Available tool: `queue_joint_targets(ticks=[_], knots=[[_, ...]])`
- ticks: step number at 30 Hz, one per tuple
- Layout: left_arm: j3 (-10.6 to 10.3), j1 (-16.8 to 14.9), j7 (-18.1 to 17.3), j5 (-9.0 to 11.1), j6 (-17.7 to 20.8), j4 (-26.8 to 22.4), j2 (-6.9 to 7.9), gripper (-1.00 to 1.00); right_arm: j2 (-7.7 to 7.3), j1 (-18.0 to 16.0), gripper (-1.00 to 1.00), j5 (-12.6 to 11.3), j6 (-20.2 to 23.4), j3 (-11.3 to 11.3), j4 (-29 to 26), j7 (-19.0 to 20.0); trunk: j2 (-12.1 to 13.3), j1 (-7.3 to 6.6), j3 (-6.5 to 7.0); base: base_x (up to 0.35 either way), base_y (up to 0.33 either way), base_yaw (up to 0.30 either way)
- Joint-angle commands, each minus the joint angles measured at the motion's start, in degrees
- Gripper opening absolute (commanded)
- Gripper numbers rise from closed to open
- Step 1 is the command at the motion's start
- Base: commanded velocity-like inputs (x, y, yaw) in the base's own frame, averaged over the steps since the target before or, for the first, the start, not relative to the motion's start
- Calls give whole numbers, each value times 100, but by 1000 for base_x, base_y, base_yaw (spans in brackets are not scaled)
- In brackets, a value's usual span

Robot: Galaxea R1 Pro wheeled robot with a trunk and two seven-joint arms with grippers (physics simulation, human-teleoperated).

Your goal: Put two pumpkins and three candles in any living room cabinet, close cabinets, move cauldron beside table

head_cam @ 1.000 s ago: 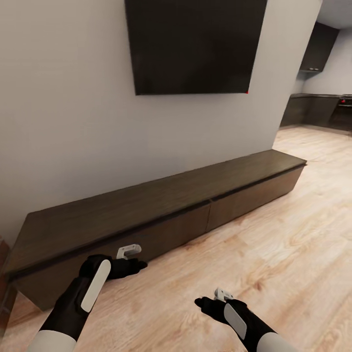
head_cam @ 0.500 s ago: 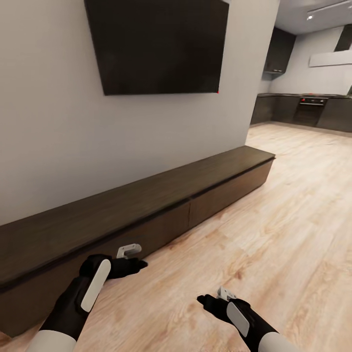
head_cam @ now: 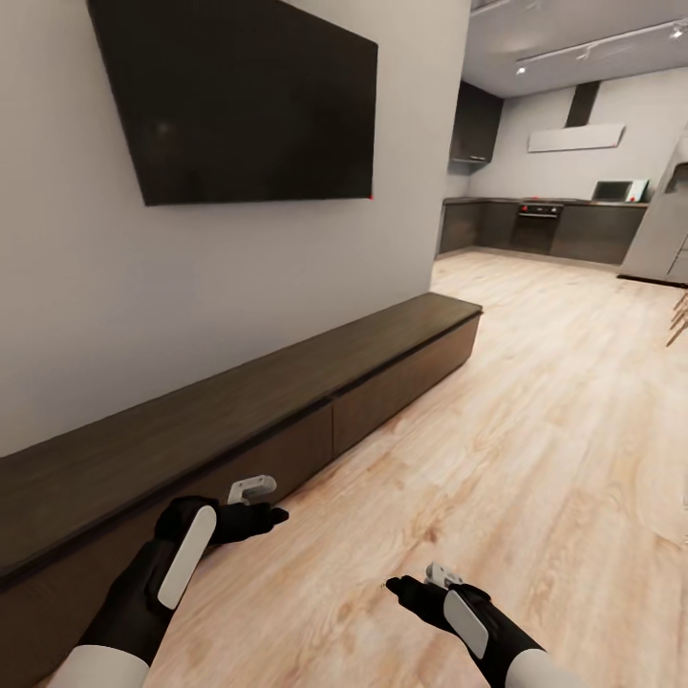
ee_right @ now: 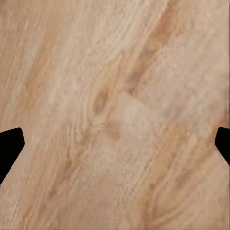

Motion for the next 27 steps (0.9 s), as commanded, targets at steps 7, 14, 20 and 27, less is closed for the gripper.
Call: queue_joint_targets(ticks=[7,14,20,27], knots=[[-23,-2,61,54,17,46,-7,100,-117,-4,100,9,-34,-567,-1,29,8,-19,150,0,0,-280],[-30,-2,64,55,17,56,-10,100,-124,-4,100,11,-37,-668,-2,35,17,-37,286,0,0,-121],[-165,-2,62,56,17,59,-3,100,-140,-4,100,5,-38,-672,-1,44,25,-52,374,0,0,-161],[-225,-2,61,46,17,16,9,100,-143,-4,100,5,-38,-673,14,50,28,-58,364,0,0,-167]])
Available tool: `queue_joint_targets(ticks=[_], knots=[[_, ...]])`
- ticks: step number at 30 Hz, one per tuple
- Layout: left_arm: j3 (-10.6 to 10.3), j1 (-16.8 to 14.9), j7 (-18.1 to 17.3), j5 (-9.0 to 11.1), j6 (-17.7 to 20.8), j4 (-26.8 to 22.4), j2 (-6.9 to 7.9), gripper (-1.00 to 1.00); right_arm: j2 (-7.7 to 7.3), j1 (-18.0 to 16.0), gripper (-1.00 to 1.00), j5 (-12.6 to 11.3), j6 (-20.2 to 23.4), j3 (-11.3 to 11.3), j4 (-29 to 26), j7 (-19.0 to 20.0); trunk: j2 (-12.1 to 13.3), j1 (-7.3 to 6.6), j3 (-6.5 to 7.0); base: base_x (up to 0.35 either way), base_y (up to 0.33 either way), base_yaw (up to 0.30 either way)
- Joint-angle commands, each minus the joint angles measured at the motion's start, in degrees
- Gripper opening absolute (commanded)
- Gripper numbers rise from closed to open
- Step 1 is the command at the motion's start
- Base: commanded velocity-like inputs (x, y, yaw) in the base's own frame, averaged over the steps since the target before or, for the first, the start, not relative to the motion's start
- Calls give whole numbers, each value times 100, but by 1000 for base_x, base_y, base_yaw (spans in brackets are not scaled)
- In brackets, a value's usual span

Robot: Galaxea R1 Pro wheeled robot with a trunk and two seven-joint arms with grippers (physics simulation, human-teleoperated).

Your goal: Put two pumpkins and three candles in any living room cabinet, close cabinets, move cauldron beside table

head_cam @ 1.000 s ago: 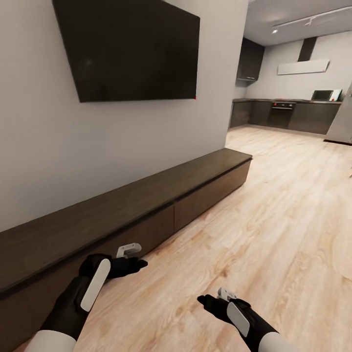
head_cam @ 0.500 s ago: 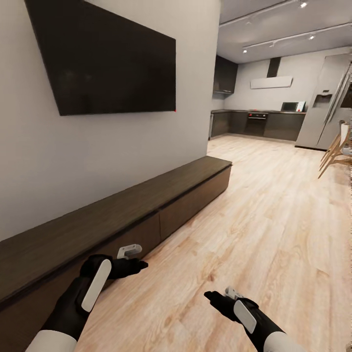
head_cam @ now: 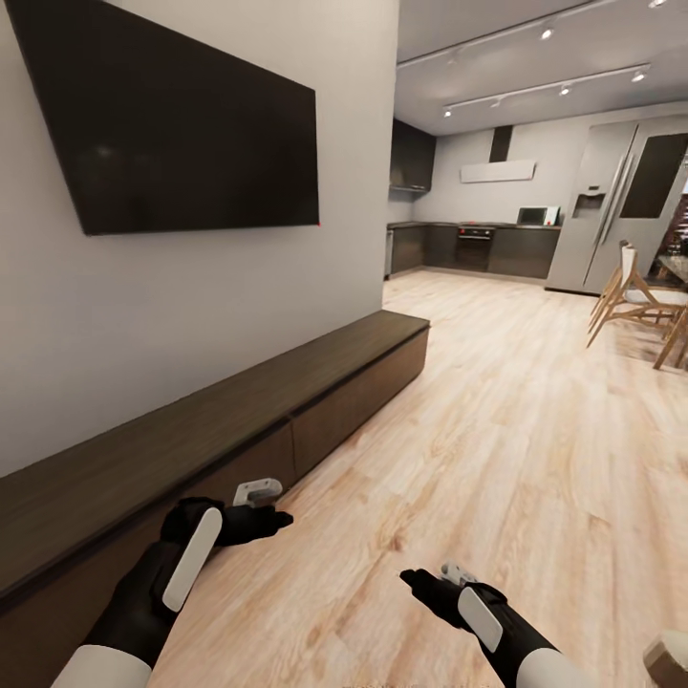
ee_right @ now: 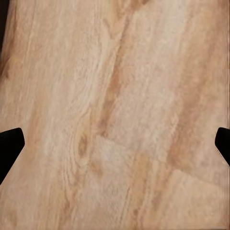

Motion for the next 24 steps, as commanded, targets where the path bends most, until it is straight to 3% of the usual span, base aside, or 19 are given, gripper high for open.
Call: queue_joint_targets(ticks=[1,18,24], knots=[[-17,-2,58,61,15,-14,5,100,-2,-3,100,-7,15,19,-1,3,-3,-1,-14,0,0,-167],[-28,-2,58,49,15,-32,11,100,-3,-3,100,-13,-55,19,6,1,-3,-1,-148,3,0,-167],[-34,-2,63,44,7,-24,13,100,-3,-3,100,-13,-55,19,8,-2,-3,-1,-195,241,-1,-167]])
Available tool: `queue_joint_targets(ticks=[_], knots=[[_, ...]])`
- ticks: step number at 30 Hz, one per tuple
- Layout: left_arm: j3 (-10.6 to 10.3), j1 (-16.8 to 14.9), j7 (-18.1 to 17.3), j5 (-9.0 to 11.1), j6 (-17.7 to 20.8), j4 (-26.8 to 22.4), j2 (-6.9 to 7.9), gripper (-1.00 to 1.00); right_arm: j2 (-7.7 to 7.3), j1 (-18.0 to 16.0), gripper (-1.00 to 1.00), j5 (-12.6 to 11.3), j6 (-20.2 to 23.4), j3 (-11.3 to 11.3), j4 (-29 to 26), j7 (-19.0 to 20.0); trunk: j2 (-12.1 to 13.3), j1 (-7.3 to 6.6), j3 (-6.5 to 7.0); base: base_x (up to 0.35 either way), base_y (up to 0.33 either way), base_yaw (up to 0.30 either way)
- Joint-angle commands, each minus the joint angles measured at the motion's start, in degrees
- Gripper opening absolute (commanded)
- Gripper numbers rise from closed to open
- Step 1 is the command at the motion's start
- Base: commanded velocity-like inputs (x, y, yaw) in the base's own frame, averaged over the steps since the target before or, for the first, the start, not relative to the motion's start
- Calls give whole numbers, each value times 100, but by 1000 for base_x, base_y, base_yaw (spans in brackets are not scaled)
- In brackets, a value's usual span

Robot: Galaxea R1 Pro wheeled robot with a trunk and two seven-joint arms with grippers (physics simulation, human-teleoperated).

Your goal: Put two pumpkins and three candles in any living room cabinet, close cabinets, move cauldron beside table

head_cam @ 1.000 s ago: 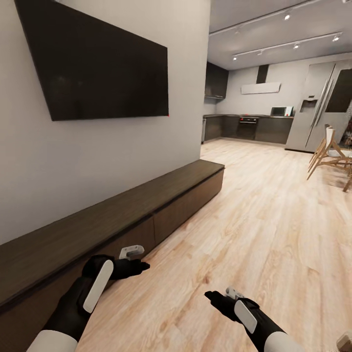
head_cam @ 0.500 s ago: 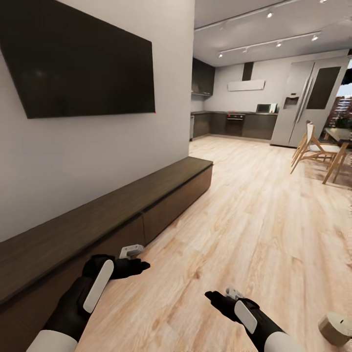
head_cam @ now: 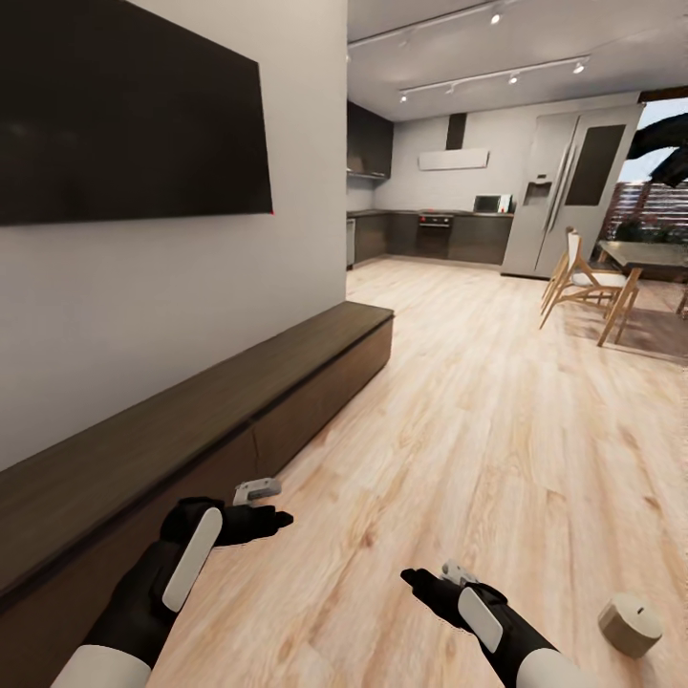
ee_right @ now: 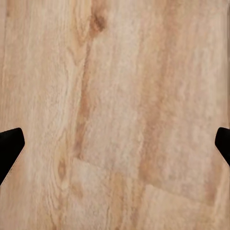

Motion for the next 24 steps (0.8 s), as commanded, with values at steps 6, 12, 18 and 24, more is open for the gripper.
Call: queue_joint_targets(ticks=[6,12,18,24], knots=[[-89,-2,61,48,15,-5,6,100,-2,-3,100,-6,-22,19,-9,-3,-2,2,-51,334,-100,-154],[-208,-2,56,54,14,1,141,100,-2,-3,100,-14,-138,19,-10,1,-2,2,-62,338,-147,-93],[-214,-2,53,59,14,10,194,100,-2,-3,100,-15,-150,19,-10,2,-2,2,-77,338,-115,-234],[-211,-2,53,57,7,12,199,100,-2,-3,100,-15,-152,19,-9,2,-2,2,-95,299,71,-259]])
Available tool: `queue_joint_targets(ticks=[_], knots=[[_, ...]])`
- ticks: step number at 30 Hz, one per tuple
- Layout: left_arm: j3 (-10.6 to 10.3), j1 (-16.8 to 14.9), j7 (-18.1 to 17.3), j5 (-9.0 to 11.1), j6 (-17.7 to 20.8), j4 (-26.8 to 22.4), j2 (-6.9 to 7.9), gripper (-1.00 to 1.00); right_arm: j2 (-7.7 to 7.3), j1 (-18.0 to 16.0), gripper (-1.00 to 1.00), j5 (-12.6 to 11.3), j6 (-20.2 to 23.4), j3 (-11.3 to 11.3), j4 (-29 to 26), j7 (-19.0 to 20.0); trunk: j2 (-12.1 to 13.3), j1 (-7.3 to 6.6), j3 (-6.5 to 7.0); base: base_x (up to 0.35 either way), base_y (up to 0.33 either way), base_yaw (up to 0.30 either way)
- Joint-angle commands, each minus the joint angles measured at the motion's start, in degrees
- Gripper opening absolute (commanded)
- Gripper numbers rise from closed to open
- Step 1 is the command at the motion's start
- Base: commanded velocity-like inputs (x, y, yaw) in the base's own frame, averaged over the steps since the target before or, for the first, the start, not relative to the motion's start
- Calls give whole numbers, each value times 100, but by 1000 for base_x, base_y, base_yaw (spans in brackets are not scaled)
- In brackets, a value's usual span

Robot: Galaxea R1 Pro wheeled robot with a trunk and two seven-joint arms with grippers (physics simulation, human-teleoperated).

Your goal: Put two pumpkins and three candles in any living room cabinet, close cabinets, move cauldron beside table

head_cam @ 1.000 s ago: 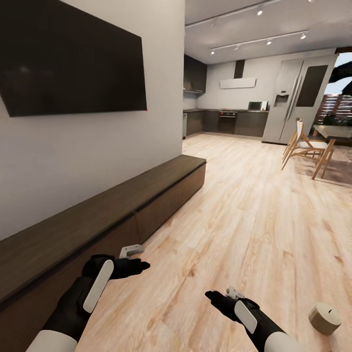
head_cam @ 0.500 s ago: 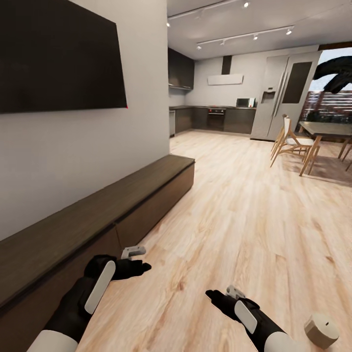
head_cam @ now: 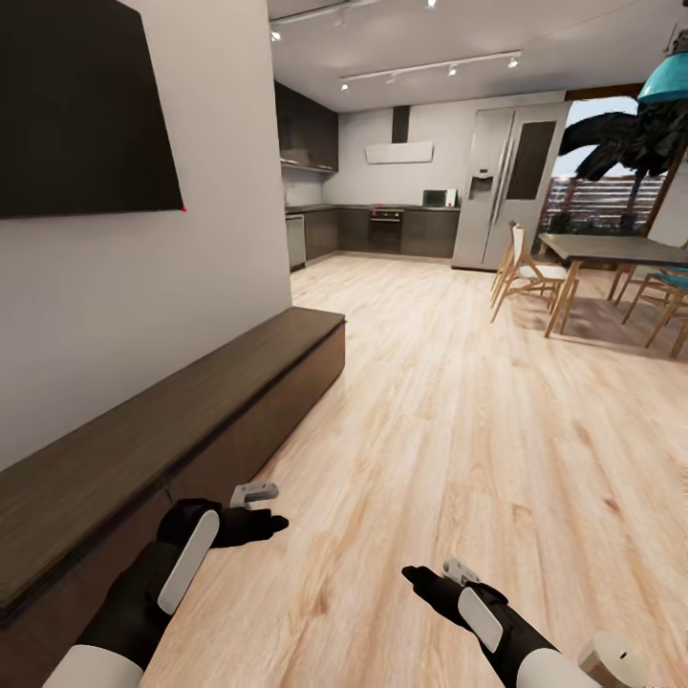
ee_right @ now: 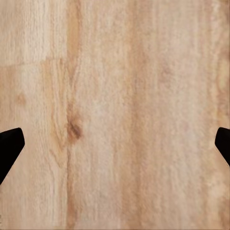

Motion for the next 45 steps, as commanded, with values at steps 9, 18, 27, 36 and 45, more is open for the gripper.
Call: queue_joint_targets(ticks=[9,18,27,36,45], knots=[[-23,-2,58,61,11,-14,7,100,-2,-4,100,-8,15,19,2,0,-2,1,-37,308,68,-260],[-163,-2,58,46,11,-15,8,100,-2,-4,100,-8,14,19,5,0,-2,1,-85,323,-84,-252],[-176,-2,58,47,11,-15,40,100,-2,-4,100,-8,13,19,5,0,-2,1,-135,339,-14,-249],[-180,-2,58,57,11,-15,42,100,-2,-4,100,-1,-147,19,2,-15,-2,1,-180,295,185,-209],[-183,-2,58,61,11,-24,42,100,4,-4,100,-8,-187,20,-3,-9,-2,1,-197,301,178,-118]])
